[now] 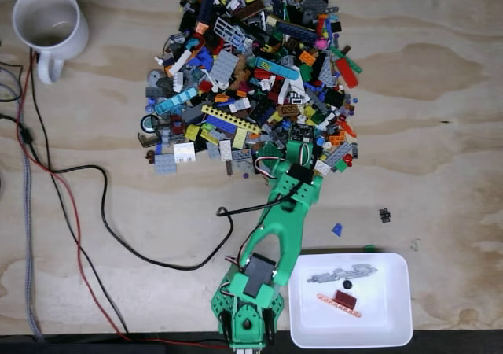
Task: Find the closest Lego and put it in the bin.
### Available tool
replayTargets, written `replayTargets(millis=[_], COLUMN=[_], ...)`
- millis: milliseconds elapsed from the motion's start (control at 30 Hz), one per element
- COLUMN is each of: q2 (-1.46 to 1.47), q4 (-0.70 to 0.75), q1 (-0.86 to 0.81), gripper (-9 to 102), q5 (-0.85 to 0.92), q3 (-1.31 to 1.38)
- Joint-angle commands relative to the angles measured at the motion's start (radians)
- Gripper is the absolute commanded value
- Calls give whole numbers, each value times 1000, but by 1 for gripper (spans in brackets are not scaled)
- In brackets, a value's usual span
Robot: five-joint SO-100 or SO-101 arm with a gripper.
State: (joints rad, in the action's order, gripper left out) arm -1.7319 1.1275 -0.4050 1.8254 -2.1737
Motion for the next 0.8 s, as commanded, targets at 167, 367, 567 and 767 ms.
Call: replayTargets(millis=[167,367,567,767], q2=[-83,-161,-273,-380], q4=[95,207,282,322], q1=[-3,-57,-135,-293], gripper=[10,11,12,13], q5=[-46,-78,-92,-75], q3=[146,252,321,322])
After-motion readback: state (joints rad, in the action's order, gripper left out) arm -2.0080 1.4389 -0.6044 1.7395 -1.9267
